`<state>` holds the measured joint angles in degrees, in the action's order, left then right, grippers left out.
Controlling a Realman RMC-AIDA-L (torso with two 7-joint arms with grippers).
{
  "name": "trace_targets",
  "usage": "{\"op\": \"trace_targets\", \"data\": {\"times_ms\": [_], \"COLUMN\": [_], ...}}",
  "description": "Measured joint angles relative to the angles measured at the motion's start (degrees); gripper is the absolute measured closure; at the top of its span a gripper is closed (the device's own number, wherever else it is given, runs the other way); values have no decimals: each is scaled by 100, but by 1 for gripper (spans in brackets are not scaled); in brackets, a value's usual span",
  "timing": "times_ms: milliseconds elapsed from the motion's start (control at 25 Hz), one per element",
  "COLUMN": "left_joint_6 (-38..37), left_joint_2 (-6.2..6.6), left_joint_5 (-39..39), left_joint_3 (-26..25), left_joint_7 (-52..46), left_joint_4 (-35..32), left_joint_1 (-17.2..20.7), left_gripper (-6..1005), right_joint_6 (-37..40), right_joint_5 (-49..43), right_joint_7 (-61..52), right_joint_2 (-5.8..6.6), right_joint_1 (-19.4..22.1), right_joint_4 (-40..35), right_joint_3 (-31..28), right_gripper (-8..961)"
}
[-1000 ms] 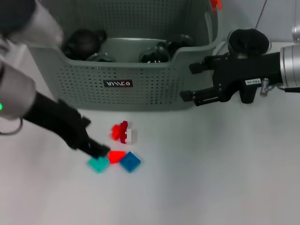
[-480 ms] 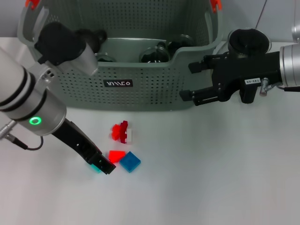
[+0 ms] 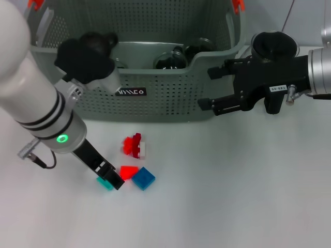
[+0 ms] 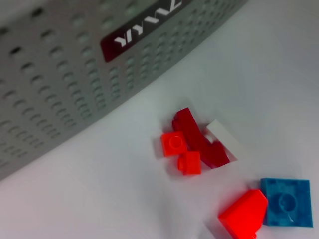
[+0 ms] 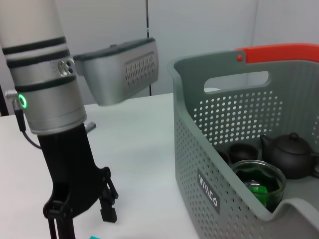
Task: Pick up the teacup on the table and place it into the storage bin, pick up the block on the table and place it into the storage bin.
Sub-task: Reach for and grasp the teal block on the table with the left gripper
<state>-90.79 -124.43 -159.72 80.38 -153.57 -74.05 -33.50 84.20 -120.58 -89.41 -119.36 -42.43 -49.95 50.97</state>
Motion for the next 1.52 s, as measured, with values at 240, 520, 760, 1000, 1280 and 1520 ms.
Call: {"op": "trace_targets", "data": {"times_ms": [240, 520, 760, 1000, 1280, 1520], "left_joint_6": [212, 349, 372, 438, 487, 474], "left_joint_2": [-5, -10, -11, -12, -19, -19], "left_joint_5": [-49, -83, -105, -293, -382, -382], "left_joint_3": [264, 430, 479, 686, 840, 844], "left_joint_7": [-379, -552, -601, -734, -824, -827], "left_joint_4": [206, 347, 355, 387, 388, 416], "left_joint_1": [-76, -113, -114, -131, -177, -204], "left_gripper": [121, 166, 203, 241, 269, 268], "right_joint_6": [-4, -28, -34, -37, -37, -37], "right_joint_5": [0, 0, 0, 0, 0, 0], "right_joint_7": [3, 32, 43, 70, 74, 74], "right_joint_2": [8, 18, 19, 14, 9, 9], "right_joint_1": [-4, -11, -11, -10, -11, -10], "right_joint_4": [1, 1, 1, 2, 3, -2], "right_joint_3": [0, 0, -3, -51, -53, -53], "right_gripper": [75, 75, 76, 76, 76, 75]}}
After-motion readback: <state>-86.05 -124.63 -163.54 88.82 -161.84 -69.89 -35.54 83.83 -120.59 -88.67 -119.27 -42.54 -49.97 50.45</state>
